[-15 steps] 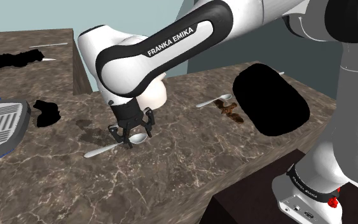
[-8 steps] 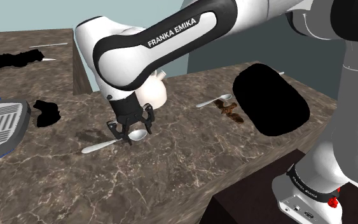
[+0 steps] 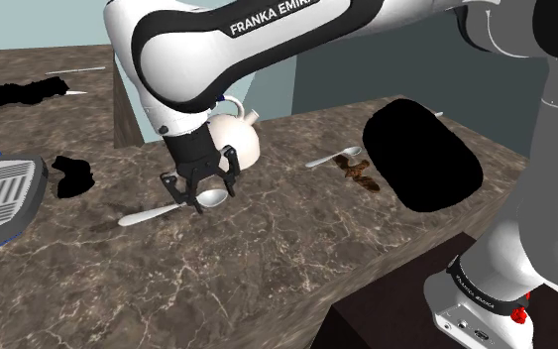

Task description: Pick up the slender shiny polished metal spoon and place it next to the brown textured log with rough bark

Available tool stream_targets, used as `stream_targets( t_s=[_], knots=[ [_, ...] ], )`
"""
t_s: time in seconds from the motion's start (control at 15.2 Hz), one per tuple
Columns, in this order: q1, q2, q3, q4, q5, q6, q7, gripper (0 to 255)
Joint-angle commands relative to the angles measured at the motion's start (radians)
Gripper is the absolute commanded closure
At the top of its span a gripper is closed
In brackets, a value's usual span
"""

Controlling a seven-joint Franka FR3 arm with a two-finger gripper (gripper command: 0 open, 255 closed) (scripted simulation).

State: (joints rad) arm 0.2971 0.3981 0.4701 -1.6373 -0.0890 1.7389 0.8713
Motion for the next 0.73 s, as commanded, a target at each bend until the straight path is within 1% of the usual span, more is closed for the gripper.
stream_targets(
  t_s=[0.0,0.66],
  knots=[
    [-0.002,-0.009,0.002,0.016,0.004,-0.025,-0.002,255],
    [0.0,-0.035,0.009,0.117,0.017,-0.149,-0.003,255]
  ],
)
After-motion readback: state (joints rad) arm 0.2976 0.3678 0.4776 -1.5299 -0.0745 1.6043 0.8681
